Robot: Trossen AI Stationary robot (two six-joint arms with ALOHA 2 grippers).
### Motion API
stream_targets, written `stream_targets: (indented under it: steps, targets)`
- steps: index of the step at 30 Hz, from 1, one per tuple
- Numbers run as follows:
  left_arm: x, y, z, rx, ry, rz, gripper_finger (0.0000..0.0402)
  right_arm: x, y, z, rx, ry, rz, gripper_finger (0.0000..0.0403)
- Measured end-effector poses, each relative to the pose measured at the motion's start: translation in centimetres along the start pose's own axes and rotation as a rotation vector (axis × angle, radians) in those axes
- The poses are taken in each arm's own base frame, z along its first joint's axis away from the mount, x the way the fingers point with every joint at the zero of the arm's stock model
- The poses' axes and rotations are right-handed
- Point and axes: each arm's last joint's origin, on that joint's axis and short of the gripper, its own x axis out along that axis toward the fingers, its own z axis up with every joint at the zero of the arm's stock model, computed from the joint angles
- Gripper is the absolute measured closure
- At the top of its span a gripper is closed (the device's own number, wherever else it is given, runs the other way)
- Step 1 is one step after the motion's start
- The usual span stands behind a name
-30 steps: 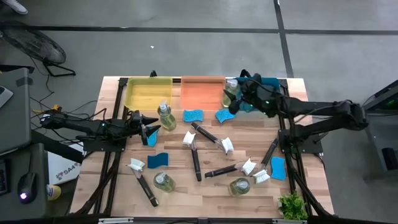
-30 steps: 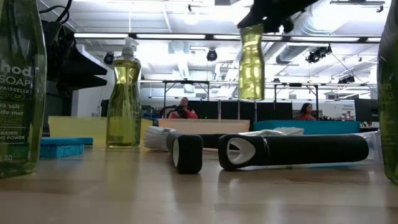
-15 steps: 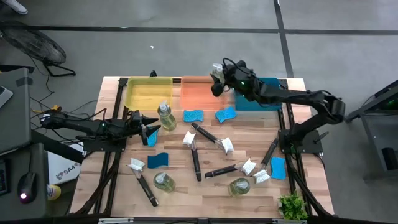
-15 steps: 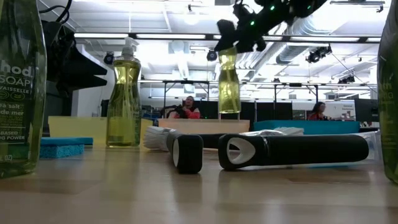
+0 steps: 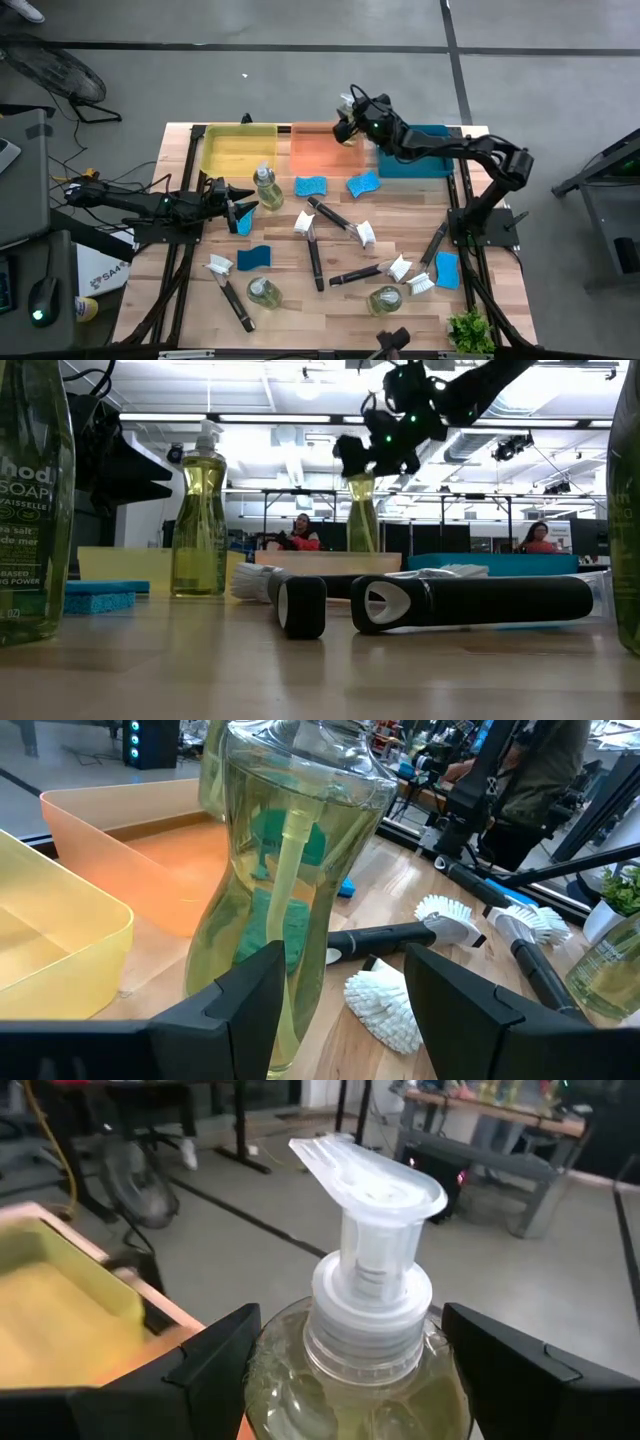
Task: Pick & Place Kitchen Sink Supplies
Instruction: Put the transparent soap dispenser into the orange bin
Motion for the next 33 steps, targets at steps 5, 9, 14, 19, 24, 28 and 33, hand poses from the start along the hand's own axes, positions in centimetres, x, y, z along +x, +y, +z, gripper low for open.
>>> stream_targets:
  steps: [5, 9, 14, 19, 24, 28, 33]
  targets:
    - [0.0, 0.0, 0.0, 0.0, 0.0, 0.0, 0.0199, 0.9, -0.5, -0.9, 0.011, 0.025, -0.026, 0.0116]
    - [0.0, 0.0, 0.0, 0.0, 0.0, 0.0, 0.0199, 1.4, -0.6, -1.4, 0.044, 0.041, -0.031, 0.0116]
    - [0.0, 0.0, 0.0, 0.0, 0.0, 0.0, 0.0199, 2.1, -0.6, -2.2, 0.02, 0.055, -0.017, 0.0116]
    - [0.0, 0.0, 0.0, 0.0, 0.0, 0.0, 0.0199, 2.6, -0.7, -2.6, -0.039, 0.051, 0.001, 0.0116]
    - [0.0, 0.0, 0.0, 0.0, 0.0, 0.0, 0.0199, 2.9, -1.0, -2.7, -0.042, 0.047, -0.014, 0.0116]
    - [0.0, 0.0, 0.0, 0.0, 0.0, 0.0, 0.0199, 3.0, -1.2, -2.7, -0.04, 0.049, -0.024, 0.0107]
    - [0.0, 0.0, 0.0, 0.0, 0.0, 0.0, 0.0199, 3.0, -1.3, -2.7, -0.051, 0.049, -0.042, 0.0091]
